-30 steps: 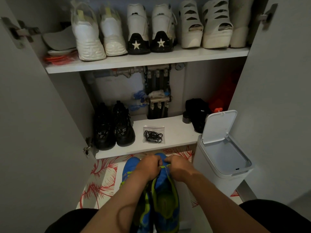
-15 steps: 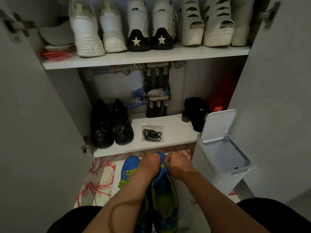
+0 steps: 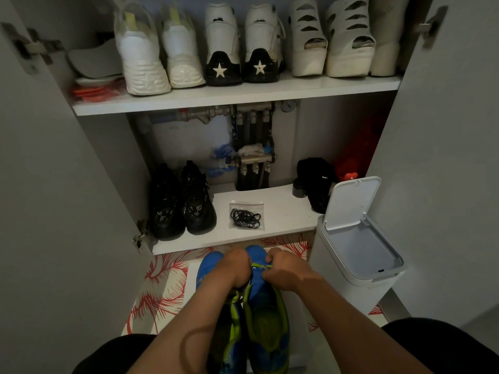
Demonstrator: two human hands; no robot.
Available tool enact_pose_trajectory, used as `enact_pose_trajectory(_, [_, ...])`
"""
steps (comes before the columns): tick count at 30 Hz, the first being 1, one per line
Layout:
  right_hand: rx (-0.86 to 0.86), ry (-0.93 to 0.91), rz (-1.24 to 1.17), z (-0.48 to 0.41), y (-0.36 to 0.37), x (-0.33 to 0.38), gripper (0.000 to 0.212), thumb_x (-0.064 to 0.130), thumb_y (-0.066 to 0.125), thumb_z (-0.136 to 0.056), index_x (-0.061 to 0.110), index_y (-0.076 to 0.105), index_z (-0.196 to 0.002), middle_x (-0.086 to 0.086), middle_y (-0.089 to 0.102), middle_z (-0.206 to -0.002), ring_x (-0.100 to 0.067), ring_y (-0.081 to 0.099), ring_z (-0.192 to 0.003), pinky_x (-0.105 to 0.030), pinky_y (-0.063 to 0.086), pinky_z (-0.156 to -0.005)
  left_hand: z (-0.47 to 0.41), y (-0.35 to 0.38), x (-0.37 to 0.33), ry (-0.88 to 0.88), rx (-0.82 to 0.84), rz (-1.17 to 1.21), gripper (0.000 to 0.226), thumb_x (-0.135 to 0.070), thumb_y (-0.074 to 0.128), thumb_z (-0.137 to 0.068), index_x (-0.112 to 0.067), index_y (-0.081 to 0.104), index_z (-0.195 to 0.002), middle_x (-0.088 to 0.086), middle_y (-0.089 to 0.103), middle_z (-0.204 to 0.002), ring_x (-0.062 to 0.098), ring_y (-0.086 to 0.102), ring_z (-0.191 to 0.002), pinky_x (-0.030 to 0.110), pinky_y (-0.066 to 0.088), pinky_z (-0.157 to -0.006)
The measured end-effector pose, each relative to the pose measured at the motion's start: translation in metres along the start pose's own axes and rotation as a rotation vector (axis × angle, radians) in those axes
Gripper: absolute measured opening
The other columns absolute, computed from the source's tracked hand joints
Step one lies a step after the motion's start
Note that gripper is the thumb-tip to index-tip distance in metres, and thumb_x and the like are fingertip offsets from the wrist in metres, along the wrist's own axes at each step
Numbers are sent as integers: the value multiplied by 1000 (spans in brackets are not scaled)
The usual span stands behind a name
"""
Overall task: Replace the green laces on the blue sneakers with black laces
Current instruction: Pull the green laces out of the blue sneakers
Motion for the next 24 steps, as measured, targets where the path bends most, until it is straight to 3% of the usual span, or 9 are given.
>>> enact_pose_trajectory(3, [6, -13, -15, 1, 1, 1, 39, 28, 61, -84, 21, 57, -122, -5, 61, -122, -22, 58, -108, -33, 49, -93, 2, -2, 3, -1, -74, 50, 10, -13, 55, -92, -10, 64, -96, 12, 66, -112, 26, 62, -103, 31, 49, -81])
enact_pose_trajectory(7, [13, -23, -6, 1, 1, 2, 39, 31, 61, -84, 21, 57, -122, -4, 60, -122, -22, 58, -108, -31, 48, -90, 4, -7, -3, 50, -166, 76, 25, -34, 65, -88, -28, 66, -112, -2, 66, -116, 20, 60, -109, 31, 50, -89])
enact_pose_trajectory(10, [28, -26, -5, 1, 0, 3, 41, 30, 61, -85, 22, 57, -124, -4, 61, -123, -22, 58, -109, -32, 48, -91, 5, -7, -8, 48, -159, -37, 22, -25, 64, -88, -31, 71, -108, -1, 68, -116, 21, 62, -108, 31, 52, -88])
enact_pose_trajectory(13, [47, -27, 1, 3, -1, 1, 46, 26, 62, -82, 24, 55, -128, -3, 60, -126, -21, 58, -112, -31, 48, -94, 5, -5, -6, -25, -146, 46, 21, -16, 59, -88, -26, 69, -103, 1, 67, -113, 21, 62, -107, 31, 52, -87])
enact_pose_trajectory(17, [76, -37, -5, 7, -3, 2, 54, 23, 63, -78, 28, 54, -131, -1, 59, -129, -20, 57, -114, -29, 48, -95, 9, -1, 1, -109, -113, 92, 22, -17, 53, -90, -12, 62, -110, 10, 63, -118, 26, 61, -107, 33, 50, -84])
enact_pose_trajectory(20, [98, -31, 0, 11, -3, 3, 58, 23, 64, -74, 31, 55, -131, 0, 60, -127, -19, 58, -111, -30, 50, -94, 15, -2, 2, -47, -119, 111, 29, -13, 54, -89, -17, 57, -118, 8, 60, -125, 24, 57, -112, 33, 49, -91])
enact_pose_trajectory(22, [119, -18, 34, 15, -2, 3, 60, 25, 65, -72, 33, 54, -131, 1, 61, -124, -19, 59, -107, -28, 51, -87, 19, -1, 0, 5, -92, 116, 41, -11, 56, -88, -26, 57, -127, 4, 57, -131, 23, 54, -119, 35, 47, -98])
enact_pose_trajectory(24, [147, -6, 63, 19, 1, 3, 62, 25, 66, -71, 34, 53, -131, 4, 59, -113, -16, 59, -95, -25, 48, -74, 24, -2, -2, 25, -73, 45, 38, -12, 55, -89, -31, 63, -121, 2, 59, -128, 22, 56, -117, 35, 49, -97])
Point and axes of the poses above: each hand's wrist, its own z-axis away from the middle knuckle, its own y-axis out of the palm, x = y × z, the point moved 4 cm from there along -z, towards the middle knuckle
